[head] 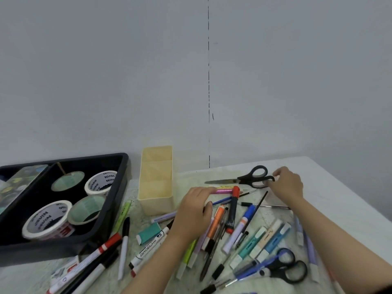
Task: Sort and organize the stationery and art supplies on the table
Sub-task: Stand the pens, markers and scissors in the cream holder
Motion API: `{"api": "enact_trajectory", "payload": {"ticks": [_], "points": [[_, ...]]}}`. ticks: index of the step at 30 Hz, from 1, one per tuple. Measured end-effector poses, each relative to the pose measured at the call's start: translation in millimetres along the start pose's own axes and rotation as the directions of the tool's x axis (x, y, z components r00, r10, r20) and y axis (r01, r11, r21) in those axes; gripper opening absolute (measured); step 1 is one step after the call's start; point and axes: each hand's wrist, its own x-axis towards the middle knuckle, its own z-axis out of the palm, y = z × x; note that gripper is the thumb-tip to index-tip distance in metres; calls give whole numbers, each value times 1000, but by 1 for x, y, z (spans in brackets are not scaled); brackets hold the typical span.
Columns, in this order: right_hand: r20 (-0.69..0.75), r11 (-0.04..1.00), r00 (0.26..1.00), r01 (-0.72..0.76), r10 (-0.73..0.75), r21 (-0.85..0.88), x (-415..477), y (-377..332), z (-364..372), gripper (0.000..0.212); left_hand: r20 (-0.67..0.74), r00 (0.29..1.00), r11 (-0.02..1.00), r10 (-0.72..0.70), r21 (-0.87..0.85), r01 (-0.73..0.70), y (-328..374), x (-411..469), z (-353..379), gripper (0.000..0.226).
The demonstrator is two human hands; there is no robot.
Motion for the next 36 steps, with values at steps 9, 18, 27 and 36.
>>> {"api": "enact_trajectory", "payload": {"ticks": [9, 18, 27, 36], "points": [[34, 854, 982, 143, -184, 500, -16, -21, -45, 10, 173, 968, 978, -181, -69, 195, 11, 39, -4, 47], [-23, 753, 913, 349, -407, 557, -44, -62, -101, 9, 321, 924, 937, -209, -203, 283, 46, 57, -20, 64], [17, 713, 877, 379, -480, 591, -80, -62, -106, 8, 604, 786, 518, -129, -635, 573, 68, 37, -18, 21], [396, 803, 891, 398, -223, -444, -140, 17, -84, 39, 625, 745, 222, -233, -712, 666, 55, 14, -12, 25]]}}
